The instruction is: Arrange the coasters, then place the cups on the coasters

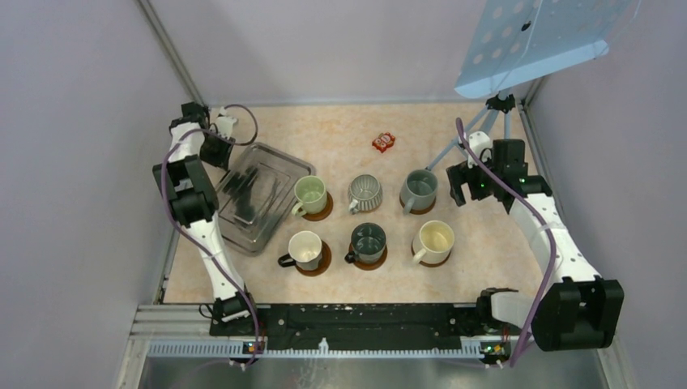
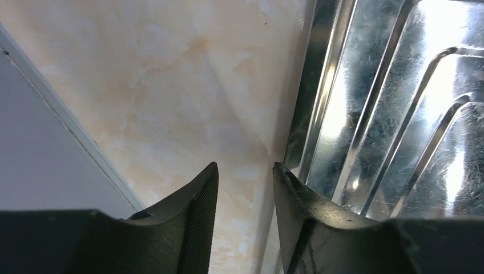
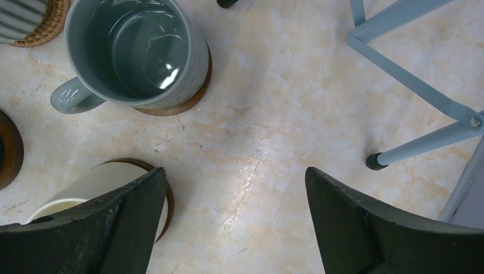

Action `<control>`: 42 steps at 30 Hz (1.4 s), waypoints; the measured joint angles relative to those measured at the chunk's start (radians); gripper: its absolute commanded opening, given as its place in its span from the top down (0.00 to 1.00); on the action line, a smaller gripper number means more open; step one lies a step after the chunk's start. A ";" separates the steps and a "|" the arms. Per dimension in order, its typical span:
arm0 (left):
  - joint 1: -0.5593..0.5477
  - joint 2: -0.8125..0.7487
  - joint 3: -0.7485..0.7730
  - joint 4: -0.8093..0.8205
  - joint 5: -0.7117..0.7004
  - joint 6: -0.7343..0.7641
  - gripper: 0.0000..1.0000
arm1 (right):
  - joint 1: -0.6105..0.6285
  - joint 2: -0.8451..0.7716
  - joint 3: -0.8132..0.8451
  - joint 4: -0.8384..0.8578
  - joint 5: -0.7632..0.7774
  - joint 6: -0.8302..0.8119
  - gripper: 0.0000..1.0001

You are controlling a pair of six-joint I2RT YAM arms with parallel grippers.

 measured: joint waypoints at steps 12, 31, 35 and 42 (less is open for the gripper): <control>0.093 0.008 0.001 -0.018 0.191 -0.090 0.45 | 0.000 0.043 0.005 0.001 -0.001 0.000 0.10; 0.085 0.015 0.008 -0.050 0.295 -0.032 0.55 | 0.000 0.061 0.024 0.005 -0.003 0.014 0.10; 0.085 0.020 -0.012 -0.049 0.285 -0.026 0.54 | 0.000 0.066 0.024 0.005 -0.003 0.019 0.10; 0.085 -0.020 -0.092 -0.019 0.288 -0.014 0.66 | 0.000 0.072 0.026 0.005 -0.003 0.022 0.10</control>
